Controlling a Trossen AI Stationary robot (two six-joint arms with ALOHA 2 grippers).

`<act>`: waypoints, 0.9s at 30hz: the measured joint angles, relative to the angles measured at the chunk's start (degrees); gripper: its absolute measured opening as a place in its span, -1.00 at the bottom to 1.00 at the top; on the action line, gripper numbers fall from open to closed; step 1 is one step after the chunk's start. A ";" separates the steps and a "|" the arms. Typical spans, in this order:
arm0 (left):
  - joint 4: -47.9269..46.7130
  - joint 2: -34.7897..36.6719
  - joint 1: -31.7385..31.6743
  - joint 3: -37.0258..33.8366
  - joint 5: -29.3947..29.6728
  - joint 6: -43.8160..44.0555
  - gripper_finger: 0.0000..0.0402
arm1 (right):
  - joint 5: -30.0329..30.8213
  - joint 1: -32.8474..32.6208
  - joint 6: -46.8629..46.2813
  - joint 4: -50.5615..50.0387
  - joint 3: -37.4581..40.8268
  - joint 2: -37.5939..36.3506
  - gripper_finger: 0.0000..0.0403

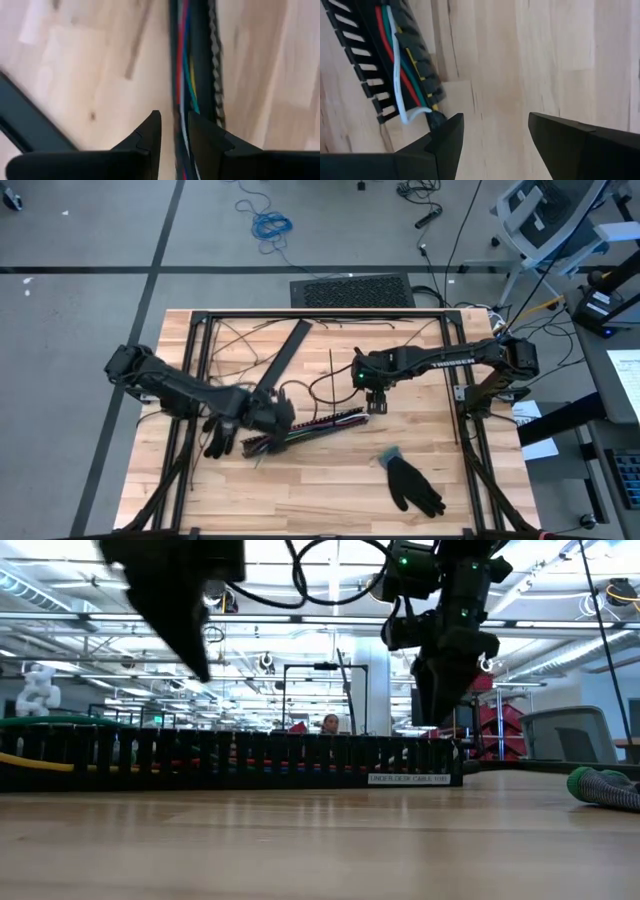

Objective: Ziptie cables
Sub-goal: Put the ziptied cable wires into the cable duct

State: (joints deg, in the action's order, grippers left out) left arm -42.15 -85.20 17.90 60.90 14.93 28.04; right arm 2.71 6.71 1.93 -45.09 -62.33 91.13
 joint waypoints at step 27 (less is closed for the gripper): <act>-9.98 1.35 1.66 -3.51 0.83 4.56 -0.54 | -6.42 -6.06 -1.03 7.98 10.38 -0.33 0.07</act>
State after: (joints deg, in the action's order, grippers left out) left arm -52.12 -83.85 19.56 57.39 15.77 32.60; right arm -3.71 0.65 0.90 -37.12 -51.94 90.80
